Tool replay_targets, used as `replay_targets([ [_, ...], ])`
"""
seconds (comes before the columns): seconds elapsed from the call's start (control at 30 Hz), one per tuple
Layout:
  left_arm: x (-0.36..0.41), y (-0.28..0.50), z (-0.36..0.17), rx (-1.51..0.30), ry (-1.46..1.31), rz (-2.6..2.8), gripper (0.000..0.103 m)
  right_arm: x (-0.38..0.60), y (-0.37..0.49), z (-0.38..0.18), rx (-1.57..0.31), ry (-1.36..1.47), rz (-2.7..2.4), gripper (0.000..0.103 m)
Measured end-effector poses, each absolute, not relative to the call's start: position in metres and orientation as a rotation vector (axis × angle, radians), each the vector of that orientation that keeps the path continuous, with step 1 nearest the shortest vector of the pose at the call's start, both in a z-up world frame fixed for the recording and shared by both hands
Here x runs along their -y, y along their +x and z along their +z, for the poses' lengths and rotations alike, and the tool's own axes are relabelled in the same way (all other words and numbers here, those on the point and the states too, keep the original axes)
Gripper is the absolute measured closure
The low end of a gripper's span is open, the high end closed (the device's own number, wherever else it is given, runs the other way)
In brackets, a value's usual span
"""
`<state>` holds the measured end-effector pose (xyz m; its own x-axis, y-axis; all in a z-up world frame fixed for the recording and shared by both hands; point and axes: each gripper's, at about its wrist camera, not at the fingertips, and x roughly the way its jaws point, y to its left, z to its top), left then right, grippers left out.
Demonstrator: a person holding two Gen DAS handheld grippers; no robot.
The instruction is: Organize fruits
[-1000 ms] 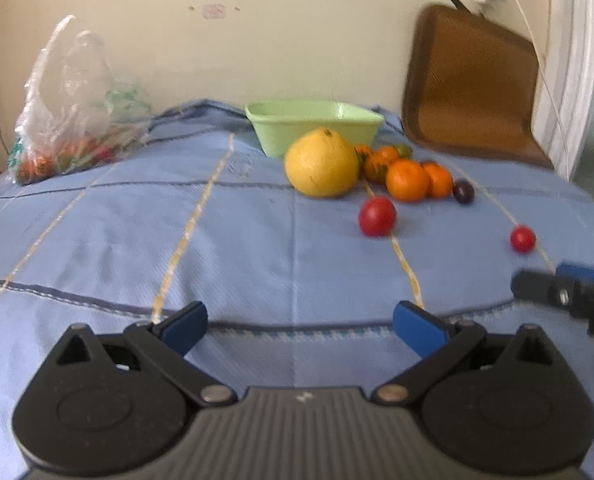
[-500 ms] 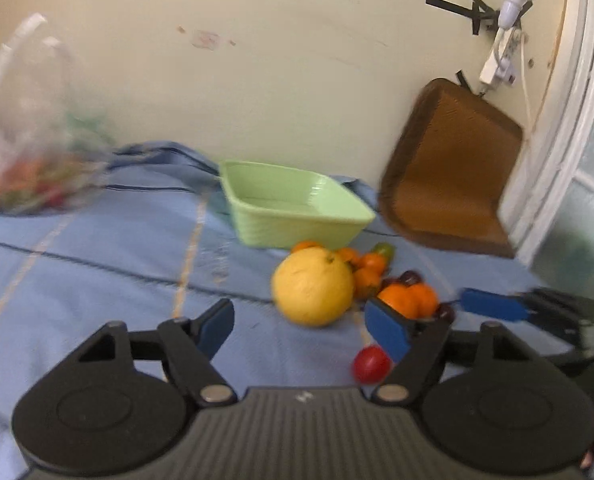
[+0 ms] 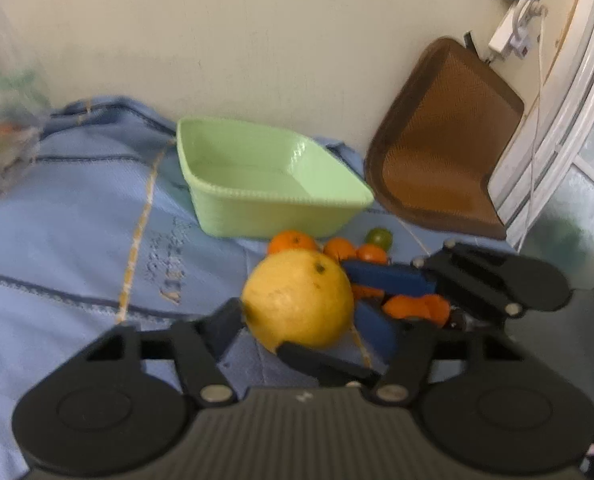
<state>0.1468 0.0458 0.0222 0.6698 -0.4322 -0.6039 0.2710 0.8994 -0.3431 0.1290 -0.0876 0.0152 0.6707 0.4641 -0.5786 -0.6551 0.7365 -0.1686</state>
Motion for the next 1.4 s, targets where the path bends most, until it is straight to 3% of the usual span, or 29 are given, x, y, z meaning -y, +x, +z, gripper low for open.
replay_targets([
  [0.23,-0.047,0.14,0.059,-0.657,-0.25,-0.379,0.043,0.094,0.122,0.032,-0.461,-0.348,0.654,0.041],
  [0.4,-0.041,0.188,0.092,-0.61,-0.213,-0.361,0.043,0.099,0.146,0.067,-0.353,-0.304,0.627,0.041],
  [0.63,-0.035,0.269,0.065,-0.725,-0.243,-0.351,0.043,0.101,0.239,0.065,-0.531,-0.186,0.562,0.042],
  [0.87,-0.022,0.295,0.035,-0.784,-0.273,-0.359,0.042,0.106,0.268,0.04,-0.634,-0.172,0.527,0.041],
  [1.0,-0.017,0.276,0.049,-0.72,-0.23,-0.344,0.041,0.113,0.264,0.043,-0.623,-0.164,0.535,0.036],
  [1.23,-0.038,0.179,0.087,-0.529,-0.197,-0.341,0.038,0.157,0.203,0.081,-0.501,-0.086,0.535,0.038],
  [1.4,-0.032,0.098,0.06,-0.499,-0.107,-0.268,0.036,0.204,0.118,0.077,-0.422,0.017,0.464,0.048],
])
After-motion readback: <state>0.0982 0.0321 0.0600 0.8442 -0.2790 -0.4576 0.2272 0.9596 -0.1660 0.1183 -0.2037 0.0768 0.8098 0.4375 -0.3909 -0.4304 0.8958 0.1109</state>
